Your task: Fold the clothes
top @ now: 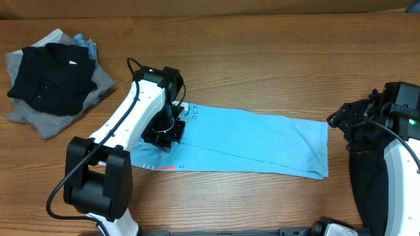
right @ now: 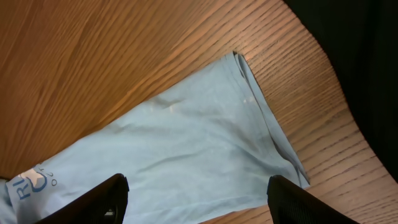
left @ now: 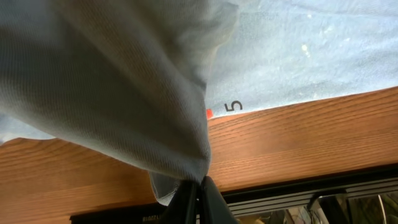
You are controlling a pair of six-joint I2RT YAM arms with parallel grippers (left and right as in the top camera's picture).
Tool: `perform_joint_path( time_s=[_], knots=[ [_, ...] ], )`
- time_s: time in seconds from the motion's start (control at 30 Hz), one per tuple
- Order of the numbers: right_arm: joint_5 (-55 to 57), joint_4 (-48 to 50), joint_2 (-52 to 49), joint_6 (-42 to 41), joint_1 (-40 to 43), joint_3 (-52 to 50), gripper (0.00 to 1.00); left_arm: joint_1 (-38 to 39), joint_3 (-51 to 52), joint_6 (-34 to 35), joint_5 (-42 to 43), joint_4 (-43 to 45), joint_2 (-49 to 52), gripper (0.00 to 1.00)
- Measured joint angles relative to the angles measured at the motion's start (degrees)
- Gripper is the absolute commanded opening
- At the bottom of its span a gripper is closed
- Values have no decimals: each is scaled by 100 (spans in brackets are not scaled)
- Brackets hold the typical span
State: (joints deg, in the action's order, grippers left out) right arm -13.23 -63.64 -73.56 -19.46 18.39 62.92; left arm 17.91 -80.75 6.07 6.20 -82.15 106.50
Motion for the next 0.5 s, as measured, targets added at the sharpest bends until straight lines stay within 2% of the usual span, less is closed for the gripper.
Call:
perform_joint_path(
  time_s=[0.5],
  knots=[
    [2, -2, 0, 0, 0, 0, 75, 223, 0, 68, 24, -35, 0, 6]
  ],
)
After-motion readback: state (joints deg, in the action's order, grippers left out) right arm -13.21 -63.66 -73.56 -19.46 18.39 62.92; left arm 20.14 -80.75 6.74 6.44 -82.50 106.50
